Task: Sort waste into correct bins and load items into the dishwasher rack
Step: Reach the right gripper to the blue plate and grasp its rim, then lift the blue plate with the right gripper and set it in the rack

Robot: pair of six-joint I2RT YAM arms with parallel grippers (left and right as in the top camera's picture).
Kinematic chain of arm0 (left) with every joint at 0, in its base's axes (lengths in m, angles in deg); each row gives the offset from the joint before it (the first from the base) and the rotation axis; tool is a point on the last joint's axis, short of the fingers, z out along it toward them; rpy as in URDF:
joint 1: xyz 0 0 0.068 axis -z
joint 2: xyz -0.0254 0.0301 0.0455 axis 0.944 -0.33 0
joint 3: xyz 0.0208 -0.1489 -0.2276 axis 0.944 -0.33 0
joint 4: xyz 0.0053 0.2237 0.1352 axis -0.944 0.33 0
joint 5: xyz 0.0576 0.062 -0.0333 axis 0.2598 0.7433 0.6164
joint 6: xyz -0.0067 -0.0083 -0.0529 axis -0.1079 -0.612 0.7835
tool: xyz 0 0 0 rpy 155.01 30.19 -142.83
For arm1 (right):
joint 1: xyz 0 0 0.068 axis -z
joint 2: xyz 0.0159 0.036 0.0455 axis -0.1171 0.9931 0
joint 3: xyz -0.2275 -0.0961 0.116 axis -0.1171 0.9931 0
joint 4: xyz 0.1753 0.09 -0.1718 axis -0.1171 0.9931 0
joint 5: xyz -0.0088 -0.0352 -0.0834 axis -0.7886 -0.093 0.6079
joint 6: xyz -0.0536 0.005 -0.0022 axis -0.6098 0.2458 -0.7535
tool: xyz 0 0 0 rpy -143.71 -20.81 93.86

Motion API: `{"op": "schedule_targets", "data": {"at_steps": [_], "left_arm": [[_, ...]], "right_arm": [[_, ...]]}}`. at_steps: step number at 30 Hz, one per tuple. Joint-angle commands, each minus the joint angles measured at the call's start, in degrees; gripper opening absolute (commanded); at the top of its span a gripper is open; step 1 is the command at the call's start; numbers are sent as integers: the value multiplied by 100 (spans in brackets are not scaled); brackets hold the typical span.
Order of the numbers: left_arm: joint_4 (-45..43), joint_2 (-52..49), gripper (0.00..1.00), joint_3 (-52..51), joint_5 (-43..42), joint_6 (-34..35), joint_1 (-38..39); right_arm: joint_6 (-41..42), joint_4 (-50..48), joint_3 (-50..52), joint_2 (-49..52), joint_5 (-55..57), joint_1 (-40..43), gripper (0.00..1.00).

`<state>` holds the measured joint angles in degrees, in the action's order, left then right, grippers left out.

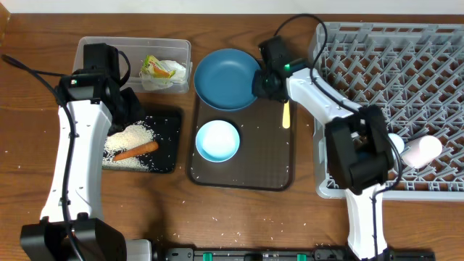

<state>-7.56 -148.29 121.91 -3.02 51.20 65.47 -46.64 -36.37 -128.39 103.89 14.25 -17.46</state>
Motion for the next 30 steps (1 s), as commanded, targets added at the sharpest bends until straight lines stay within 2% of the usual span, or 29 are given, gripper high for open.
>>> {"op": "schedule_targets", "data": {"at_steps": [1,4,10,11,12,13,16,21,24,30], "left_arm": [[31,-17,45,-33,-33,55,-31],[31,-17,45,-33,-33,55,-31],[31,-17,45,-33,-33,55,-31],[31,-17,45,-33,-33,55,-31],[31,-17,45,-33,-33,55,-31],[31,-17,45,-33,-33,55,-31],[31,-17,60,-33,-33,55,-31],[31,-17,78,-33,-33,55,-31],[31,-17,82,-33,-37,57,-31],[33,-17,87,-33,-55,52,-31]], "right_arm": [[120,9,-4,142,48,-63,24],[120,-4,-7,76,48,-22,16],[59,-2,-7,-170,44,48,14],[35,13,-7,-238,46,55,5],[-42,28,-7,-306,39,66,1],[-94,48,-7,-369,26,66,1],[-258,168,-7,-625,52,68,1],[-516,428,-7,-1268,407,197,1],[-708,686,-7,-1794,992,380,1],[-741,1217,-7,-2820,2942,831,1]]}}
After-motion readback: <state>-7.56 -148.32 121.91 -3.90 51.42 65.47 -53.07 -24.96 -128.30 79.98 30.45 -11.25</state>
